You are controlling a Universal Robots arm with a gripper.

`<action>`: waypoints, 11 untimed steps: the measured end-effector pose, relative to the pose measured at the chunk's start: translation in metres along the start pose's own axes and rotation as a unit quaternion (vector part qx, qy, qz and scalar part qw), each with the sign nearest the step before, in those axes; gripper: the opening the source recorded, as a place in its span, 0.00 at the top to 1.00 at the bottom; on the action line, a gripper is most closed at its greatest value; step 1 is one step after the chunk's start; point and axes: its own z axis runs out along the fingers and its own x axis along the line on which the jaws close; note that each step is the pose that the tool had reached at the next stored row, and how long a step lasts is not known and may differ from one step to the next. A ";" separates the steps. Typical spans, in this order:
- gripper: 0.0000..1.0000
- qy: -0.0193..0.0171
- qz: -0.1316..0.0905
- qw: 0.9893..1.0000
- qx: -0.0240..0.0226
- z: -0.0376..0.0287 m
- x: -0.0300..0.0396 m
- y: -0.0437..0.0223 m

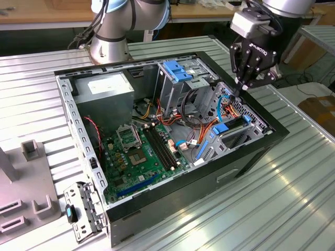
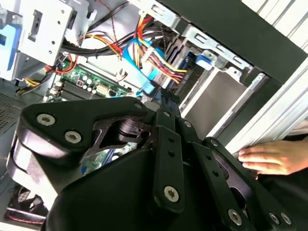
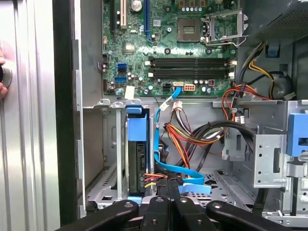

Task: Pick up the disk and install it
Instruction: 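Insert the second disk wire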

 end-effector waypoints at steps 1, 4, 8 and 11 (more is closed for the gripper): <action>0.89 0.001 0.000 1.000 -0.005 0.0002 -0.0013 -0.0007; 0.89 0.010 -0.001 1.000 -0.013 0.0007 -0.0075 -0.0059; 0.83 0.023 0.005 1.000 -0.015 0.0046 -0.0147 -0.0092; 0.64 0.038 0.006 0.999 -0.015 0.0103 -0.0301 -0.0099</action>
